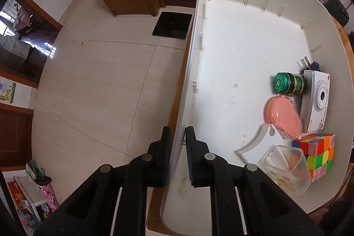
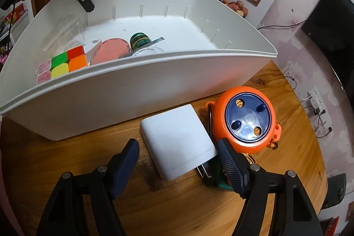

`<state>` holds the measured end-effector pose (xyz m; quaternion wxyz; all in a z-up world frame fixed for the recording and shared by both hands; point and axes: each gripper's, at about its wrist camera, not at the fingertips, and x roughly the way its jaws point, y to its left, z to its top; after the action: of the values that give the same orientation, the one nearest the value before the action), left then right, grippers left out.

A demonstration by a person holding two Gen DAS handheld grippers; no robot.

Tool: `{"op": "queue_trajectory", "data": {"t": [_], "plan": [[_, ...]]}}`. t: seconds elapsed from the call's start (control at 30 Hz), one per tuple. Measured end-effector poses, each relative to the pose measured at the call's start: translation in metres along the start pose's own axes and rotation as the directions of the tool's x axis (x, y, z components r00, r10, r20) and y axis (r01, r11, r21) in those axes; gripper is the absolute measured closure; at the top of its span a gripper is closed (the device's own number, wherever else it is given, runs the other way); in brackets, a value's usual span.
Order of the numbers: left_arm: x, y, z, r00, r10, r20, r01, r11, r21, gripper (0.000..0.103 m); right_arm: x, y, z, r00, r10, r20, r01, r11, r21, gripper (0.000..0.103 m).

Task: Organize rigid objects
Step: 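Move the right tool to the white square charger, then grasp the white square charger with the right tool and lift it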

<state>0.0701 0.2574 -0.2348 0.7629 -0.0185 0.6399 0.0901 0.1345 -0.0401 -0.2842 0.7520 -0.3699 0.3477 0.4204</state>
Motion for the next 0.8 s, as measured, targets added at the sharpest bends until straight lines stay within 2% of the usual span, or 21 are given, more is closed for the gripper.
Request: {"op": "queue_trajectory", "data": {"t": [0.4, 0.8], "plan": [[0.0, -0.003, 0.002, 1.0, 0.014, -0.001, -0.014, 1.0, -0.007, 0.087, 0.009, 0.0, 0.006, 1.0, 0.005, -0.026, -0.006, 1.0, -0.005, 0.032], [-0.002, -0.006, -0.002, 1.0, 0.029, 0.004, -0.029, 1.0, -0.003, 0.087, 0.011, -0.001, 0.014, 0.994, -0.002, -0.105, 0.006, 0.999, 0.044, 0.036]]}}
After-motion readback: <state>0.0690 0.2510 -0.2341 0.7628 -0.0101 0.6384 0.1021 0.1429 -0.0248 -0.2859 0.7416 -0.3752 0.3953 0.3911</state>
